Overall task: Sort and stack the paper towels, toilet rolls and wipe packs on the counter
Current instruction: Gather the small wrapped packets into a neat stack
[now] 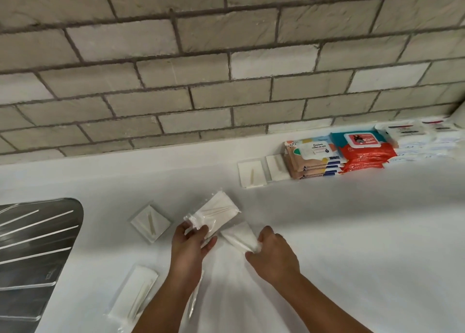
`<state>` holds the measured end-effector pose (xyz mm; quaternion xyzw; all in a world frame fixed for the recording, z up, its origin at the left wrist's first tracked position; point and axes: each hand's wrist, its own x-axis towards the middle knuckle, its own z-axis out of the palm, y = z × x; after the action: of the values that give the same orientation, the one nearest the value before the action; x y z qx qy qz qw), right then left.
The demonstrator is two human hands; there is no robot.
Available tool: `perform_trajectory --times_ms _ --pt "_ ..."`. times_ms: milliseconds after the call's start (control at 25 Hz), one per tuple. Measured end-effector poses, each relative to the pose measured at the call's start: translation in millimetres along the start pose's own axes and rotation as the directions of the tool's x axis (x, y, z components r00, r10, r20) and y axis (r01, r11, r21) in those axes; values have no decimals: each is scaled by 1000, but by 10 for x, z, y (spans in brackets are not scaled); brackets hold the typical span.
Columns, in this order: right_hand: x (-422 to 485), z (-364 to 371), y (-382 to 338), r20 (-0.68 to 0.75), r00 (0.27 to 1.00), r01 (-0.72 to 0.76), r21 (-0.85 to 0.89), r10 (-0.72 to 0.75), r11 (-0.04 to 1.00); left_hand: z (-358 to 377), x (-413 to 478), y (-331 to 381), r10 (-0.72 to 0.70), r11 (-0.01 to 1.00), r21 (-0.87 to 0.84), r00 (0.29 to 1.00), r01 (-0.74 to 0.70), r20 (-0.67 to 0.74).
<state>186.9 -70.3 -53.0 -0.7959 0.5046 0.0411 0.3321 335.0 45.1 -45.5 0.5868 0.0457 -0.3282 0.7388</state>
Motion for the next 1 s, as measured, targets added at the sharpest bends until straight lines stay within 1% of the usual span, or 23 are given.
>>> perform_trajectory --times_ms 120,320,400,480,560,640,720,800,840,880,960,1000 --pt "46 -16 -12 20 999 -34 -33 35 999 129 78 -41 1 1000 16 1000 -1 19" --pt "138 -48 -38 116 989 -79 -80 88 994 268 204 -87 42 998 51 999 -44 35" --pt "157 -45 -8 143 987 -70 -48 76 996 301 222 -98 52 997 53 998 -54 30" --pt "190 -70 64 147 989 -46 89 32 995 313 238 -116 71 994 89 997 -71 11" --pt "249 -134 165 114 993 -20 252 -9 968 314 266 -128 111 985 134 994 -110 2" --pt "314 -222 251 82 996 -19 401 -16 916 340 303 -149 169 977 133 986 -168 7" --pt "381 -296 271 64 998 -26 535 -10 844 428 311 -185 270 943 201 963 -265 5" --pt "490 -353 240 41 999 -44 646 23 762 582 308 -221 403 863 318 915 -392 35" --pt "562 -397 219 34 998 -59 694 49 717 662 342 -248 474 808 361 878 -465 70" --pt "647 -444 198 27 997 -71 738 75 671 723 419 -286 551 727 416 825 -547 122" --pt "812 -554 147 9 994 -73 809 112 584 815 644 -361 657 490 538 696 -686 289" --pt "886 -600 126 3 993 -70 830 122 553 852 769 -404 667 365 579 639 -729 384"
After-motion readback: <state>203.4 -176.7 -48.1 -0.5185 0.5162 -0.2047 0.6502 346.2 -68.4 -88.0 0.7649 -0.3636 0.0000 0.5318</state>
